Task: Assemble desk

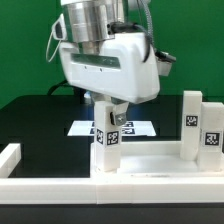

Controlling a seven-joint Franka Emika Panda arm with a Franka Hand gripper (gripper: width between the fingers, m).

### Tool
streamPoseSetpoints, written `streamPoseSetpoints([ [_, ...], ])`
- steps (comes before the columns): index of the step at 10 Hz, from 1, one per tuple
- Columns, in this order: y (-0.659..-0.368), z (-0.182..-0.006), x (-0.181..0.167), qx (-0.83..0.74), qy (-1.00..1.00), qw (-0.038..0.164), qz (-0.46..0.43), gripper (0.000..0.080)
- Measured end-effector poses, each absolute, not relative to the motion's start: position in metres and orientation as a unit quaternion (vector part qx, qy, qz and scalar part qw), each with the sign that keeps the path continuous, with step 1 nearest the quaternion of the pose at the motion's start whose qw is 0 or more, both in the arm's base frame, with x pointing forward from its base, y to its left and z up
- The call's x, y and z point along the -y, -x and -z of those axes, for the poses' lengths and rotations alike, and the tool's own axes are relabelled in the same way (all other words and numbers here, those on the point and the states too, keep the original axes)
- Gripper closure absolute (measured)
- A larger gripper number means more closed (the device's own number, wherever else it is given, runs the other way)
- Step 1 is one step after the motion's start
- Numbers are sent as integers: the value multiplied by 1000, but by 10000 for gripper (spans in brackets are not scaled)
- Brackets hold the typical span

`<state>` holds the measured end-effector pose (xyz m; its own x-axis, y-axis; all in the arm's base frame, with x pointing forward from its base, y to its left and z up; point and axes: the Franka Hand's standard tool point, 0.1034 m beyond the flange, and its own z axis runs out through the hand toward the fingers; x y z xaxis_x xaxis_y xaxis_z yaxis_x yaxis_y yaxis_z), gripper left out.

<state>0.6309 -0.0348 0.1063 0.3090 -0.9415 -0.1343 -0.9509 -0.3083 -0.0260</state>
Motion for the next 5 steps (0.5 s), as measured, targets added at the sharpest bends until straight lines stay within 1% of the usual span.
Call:
streamPoseSetpoints([
  [2,-634,-106,34,-616,786,51,-37,506],
  [4,-633,-106,35,-576,815,52,-34,506],
  [5,-634,-106,39,-491,869,55,-27,321],
])
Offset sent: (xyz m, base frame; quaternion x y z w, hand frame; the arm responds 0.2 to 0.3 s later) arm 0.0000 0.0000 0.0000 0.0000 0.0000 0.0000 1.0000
